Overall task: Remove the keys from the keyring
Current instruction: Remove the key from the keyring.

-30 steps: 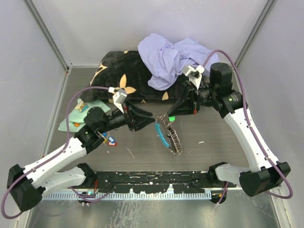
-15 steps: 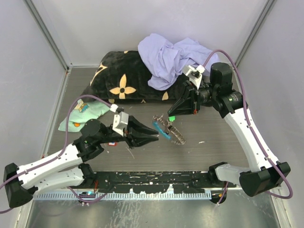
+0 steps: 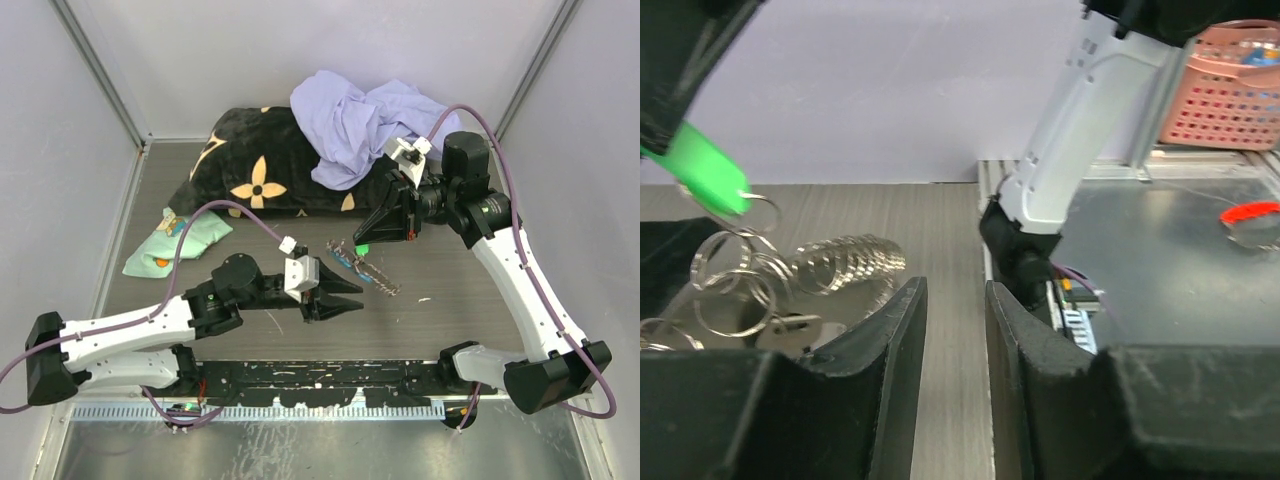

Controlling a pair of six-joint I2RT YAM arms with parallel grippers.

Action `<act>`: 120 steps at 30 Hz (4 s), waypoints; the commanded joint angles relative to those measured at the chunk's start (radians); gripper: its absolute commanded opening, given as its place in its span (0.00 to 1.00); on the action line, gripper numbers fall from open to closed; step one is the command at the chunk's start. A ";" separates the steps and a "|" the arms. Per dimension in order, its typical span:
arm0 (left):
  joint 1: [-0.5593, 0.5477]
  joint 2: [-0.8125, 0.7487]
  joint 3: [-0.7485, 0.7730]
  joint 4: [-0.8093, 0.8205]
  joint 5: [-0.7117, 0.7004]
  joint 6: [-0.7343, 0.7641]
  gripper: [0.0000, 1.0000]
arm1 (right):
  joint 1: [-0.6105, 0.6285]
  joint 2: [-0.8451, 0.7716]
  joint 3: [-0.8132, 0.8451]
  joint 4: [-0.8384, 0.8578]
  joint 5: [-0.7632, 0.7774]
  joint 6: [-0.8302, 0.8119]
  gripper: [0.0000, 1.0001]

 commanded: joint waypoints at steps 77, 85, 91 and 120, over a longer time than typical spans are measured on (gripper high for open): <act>0.030 0.018 0.031 0.114 -0.261 -0.043 0.28 | 0.011 -0.032 0.000 0.048 -0.067 0.031 0.01; 0.029 0.029 0.029 0.151 -0.293 -0.051 0.29 | 0.014 -0.034 -0.002 0.047 -0.066 0.030 0.01; 0.029 0.030 0.025 0.171 -0.305 -0.056 0.29 | 0.015 -0.034 -0.006 0.048 -0.066 0.029 0.01; 0.030 0.045 0.028 0.205 -0.283 -0.052 0.28 | 0.017 -0.034 -0.006 0.048 -0.066 0.031 0.01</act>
